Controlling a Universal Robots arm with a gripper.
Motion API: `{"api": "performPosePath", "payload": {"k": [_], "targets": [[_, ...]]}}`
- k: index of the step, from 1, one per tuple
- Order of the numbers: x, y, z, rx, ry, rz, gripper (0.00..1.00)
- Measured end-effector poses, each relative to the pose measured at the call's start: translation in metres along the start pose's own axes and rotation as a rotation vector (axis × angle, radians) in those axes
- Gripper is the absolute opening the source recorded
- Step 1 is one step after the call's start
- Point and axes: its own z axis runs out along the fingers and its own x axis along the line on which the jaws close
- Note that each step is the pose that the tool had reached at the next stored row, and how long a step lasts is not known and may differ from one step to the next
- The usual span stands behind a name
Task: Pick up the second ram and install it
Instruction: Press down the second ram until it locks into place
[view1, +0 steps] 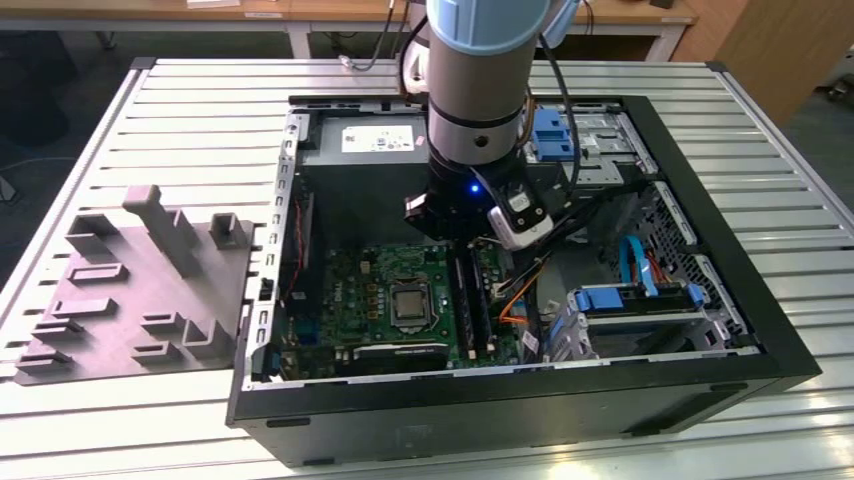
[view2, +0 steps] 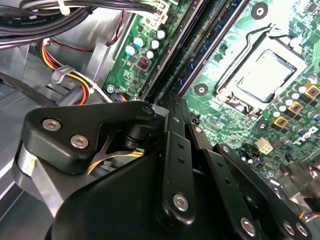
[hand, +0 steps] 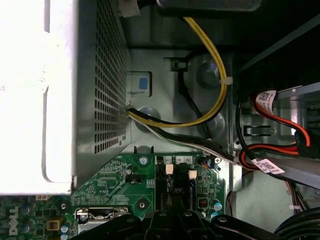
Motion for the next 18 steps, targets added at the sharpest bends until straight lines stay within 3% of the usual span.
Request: {"api": "performPosePath", "payload": {"k": [18], "targets": [[0.0002,-0.0001,0.0032,0.0001,0.0001,0.0,0.1]]}}
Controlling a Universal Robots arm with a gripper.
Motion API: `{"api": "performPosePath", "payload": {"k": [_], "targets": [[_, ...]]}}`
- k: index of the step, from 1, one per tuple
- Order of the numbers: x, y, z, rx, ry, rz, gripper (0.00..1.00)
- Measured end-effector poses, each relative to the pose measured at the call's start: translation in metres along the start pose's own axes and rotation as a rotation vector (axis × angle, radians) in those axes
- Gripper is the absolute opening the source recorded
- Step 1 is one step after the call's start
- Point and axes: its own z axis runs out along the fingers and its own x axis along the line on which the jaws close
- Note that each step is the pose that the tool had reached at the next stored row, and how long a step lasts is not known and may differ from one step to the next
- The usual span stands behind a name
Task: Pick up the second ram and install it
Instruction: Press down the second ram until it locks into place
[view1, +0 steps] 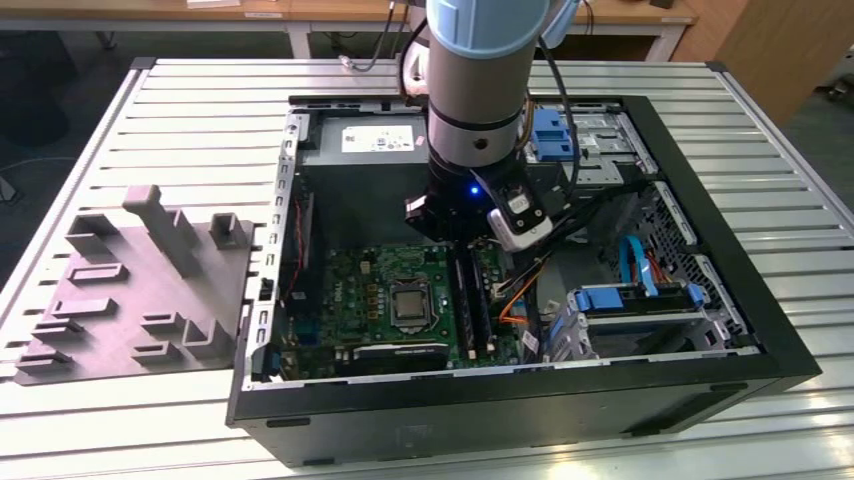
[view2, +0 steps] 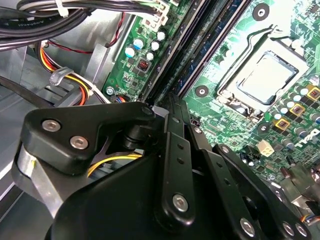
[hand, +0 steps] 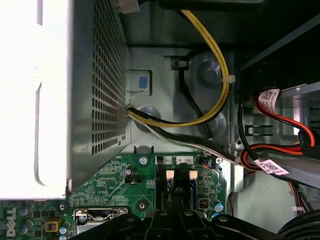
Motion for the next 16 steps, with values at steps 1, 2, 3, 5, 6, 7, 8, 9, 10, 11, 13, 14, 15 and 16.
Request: {"api": "performPosePath", "payload": {"k": [1,2,3,5,6,7,8,9,10,11,13,14,15,16], "targets": [[0.0,0.0,0.0,-0.0001,0.0,0.0,0.1],[0.0,0.0,0.0001,0.0,0.0,0.0,0.1],[0.0,0.0,0.0002,0.0,0.0,0.0,0.1],[0.0,0.0,0.0003,0.0001,0.0,0.0,0.1],[0.0,0.0,0.0003,0.0001,0.0,0.0,0.1],[0.0,0.0,0.0003,0.0,0.0,0.0,0.1],[0.0,0.0,0.0003,0.0,0.0,0.0,0.1],[0.0,0.0,0.0004,-0.0001,0.0,0.0,0.1],[0.0,0.0,0.0003,0.0,0.0,0.0,0.1],[-0.0001,0.0001,-0.0003,-0.0006,-0.0002,0.0,0.1],[-0.0003,0.0003,-0.0053,-0.0003,-0.0001,0.0,0.1],[-0.0004,0.0003,-0.0074,-0.0001,0.0,0.0,0.1],[-0.0006,0.0005,-0.0117,-0.0002,-0.0001,0.0,0.1],[-0.0007,0.0005,-0.0132,-0.0002,-0.0001,0.0,0.1]]}}
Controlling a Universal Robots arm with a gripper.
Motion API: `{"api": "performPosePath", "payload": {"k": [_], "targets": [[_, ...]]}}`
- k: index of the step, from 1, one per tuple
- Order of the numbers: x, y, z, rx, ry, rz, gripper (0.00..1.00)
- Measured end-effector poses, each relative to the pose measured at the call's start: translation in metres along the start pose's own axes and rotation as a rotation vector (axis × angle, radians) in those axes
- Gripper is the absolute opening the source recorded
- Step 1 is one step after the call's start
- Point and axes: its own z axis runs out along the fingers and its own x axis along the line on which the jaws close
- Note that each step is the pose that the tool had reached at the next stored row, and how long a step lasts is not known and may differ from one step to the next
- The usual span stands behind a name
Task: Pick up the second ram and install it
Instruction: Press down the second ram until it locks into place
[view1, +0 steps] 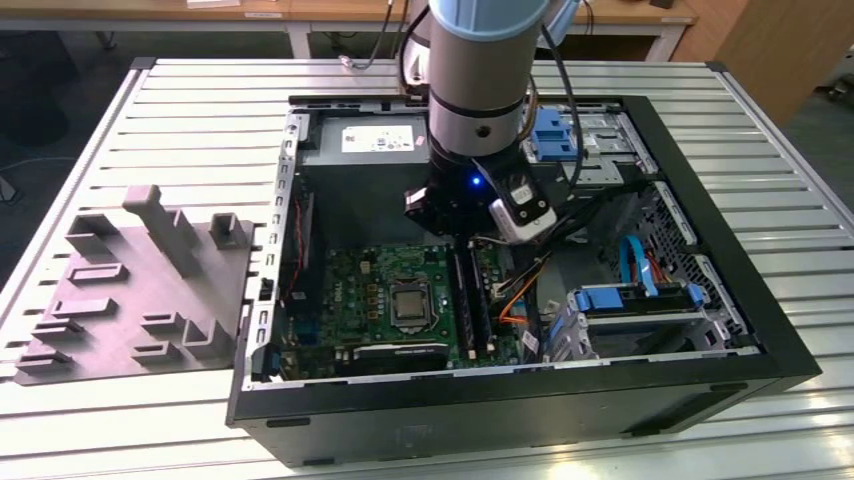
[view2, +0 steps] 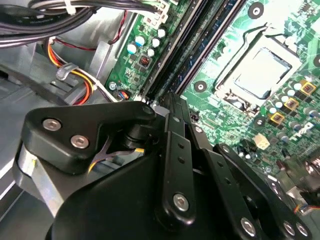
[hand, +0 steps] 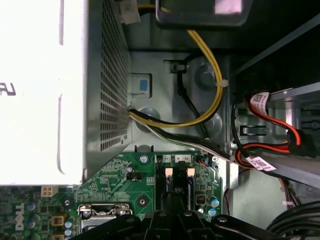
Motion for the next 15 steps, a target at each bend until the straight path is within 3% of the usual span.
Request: {"api": "performPosePath", "payload": {"k": [7,15], "targets": [[-0.0001,-0.0019,-0.0006,0.0003,0.0001,0.0,0.1],[-0.0003,-0.0172,-0.0011,0.0002,0.0,0.0,0.1]]}}
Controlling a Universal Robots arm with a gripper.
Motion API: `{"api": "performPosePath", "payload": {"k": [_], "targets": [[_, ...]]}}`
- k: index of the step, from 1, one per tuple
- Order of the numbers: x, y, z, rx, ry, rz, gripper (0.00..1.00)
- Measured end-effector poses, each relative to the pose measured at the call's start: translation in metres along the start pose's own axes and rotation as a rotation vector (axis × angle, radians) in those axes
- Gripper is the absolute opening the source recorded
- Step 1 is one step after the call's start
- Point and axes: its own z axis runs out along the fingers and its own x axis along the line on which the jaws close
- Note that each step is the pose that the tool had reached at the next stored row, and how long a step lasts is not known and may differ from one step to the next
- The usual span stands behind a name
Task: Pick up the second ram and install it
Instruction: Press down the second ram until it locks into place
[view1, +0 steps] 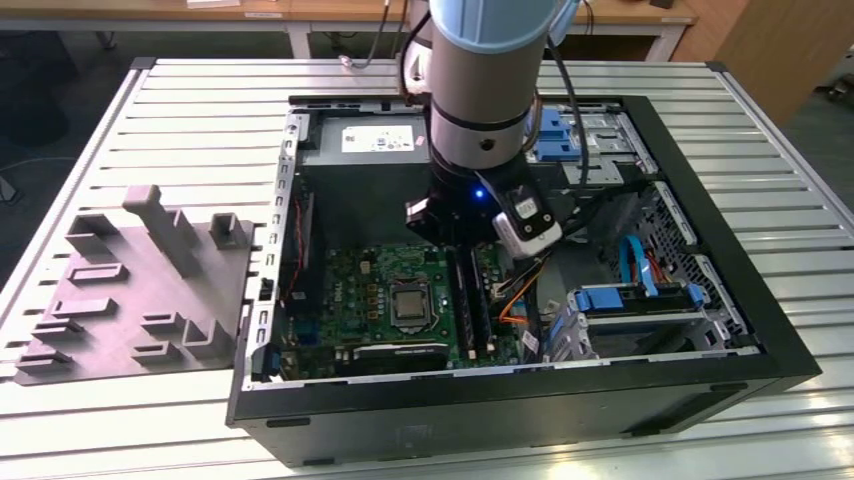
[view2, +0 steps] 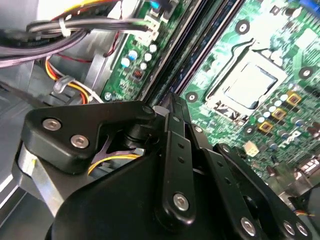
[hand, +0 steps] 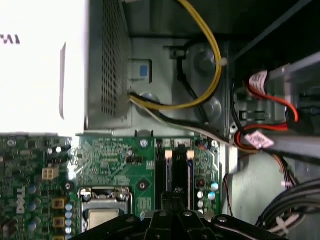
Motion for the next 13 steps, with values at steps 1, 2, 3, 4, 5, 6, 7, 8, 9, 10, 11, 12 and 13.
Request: {"api": "performPosePath", "payload": {"k": [1,2,3,4,5,6,7,8,9,10,11,12,13], "targets": [[0.0,-0.0023,-0.0001,0.0001,0.0,0.0,0.1],[-0.0001,-0.0046,-0.0002,0.0001,0.0001,0.0,0.1],[-0.0001,-0.007,-0.0003,0.0001,0.0,0.0,0.1],[-0.0002,-0.0095,-0.0004,0.0001,0.0,0.0,0.1],[-0.0002,-0.0122,-0.0005,0.0001,0.0,0.0,0.1],[-0.0003,-0.0149,-0.0005,-0.0001,0.0,0.0,0.1],[-0.0003,-0.0178,-0.0007,0.0001,0.0,0.0,0.1],[-0.0004,-0.021,-0.0008,0.0,0.0,0.0,0.1],[-0.0004,-0.0242,-0.0009,0.0001,0.0,0.0,0.1],[-0.0004,-0.0275,-0.001,0.0,0.0,0.0,0.1],[-0.0004,-0.0308,-0.0011,0.0,0.0,0.0,0.1],[-0.0004,-0.0342,-0.0013,0.0002,0.0,0.0,0.1],[-0.0004,-0.0374,-0.0014,0.0001,0.0,0.0,0.1]]}}
